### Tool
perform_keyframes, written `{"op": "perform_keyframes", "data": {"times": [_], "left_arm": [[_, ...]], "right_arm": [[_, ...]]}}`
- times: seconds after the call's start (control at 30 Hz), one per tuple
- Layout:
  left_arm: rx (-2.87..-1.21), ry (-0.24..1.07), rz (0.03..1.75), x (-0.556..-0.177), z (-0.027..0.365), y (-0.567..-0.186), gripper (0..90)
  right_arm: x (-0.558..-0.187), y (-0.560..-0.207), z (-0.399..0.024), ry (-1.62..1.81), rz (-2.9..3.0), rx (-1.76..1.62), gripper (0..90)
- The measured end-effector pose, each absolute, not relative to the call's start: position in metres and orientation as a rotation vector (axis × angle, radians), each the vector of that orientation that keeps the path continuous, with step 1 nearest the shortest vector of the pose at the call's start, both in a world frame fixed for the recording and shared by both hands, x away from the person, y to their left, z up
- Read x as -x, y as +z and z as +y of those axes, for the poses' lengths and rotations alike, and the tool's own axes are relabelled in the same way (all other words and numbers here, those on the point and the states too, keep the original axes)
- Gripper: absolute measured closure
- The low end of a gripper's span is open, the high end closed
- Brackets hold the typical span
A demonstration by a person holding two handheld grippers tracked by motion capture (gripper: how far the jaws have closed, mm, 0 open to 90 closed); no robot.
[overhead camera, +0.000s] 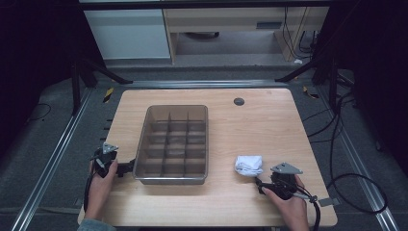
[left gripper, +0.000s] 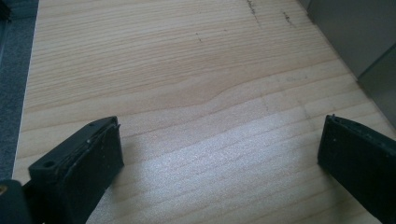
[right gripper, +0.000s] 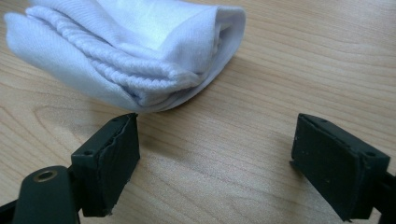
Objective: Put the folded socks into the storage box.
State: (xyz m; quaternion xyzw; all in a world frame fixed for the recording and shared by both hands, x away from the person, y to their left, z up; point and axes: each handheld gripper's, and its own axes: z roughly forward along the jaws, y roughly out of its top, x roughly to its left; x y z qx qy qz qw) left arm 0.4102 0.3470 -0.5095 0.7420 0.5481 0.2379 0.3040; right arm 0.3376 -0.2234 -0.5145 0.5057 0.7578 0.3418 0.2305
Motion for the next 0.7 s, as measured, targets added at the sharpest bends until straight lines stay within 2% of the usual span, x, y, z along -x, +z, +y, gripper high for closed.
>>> {"op": "perform_keyframes", "data": {"times": [0.3, 0.53, 0.7], "left_arm": [[-1.964, 0.631, 1.453, -0.410, 0.347, -0.510, 0.0], [-1.963, 0.632, 1.455, -0.410, 0.347, -0.510, 0.0], [-1.965, 0.631, 1.454, -0.409, 0.347, -0.509, 0.0]], "right_arm": [[-0.335, -0.507, -0.221, 0.900, 2.175, -1.318, 9.5], [-0.337, -0.472, -0.219, 0.779, 2.380, -1.102, 8.3], [-0.346, -0.440, -0.213, 0.644, 2.516, -0.919, 12.4]]}}
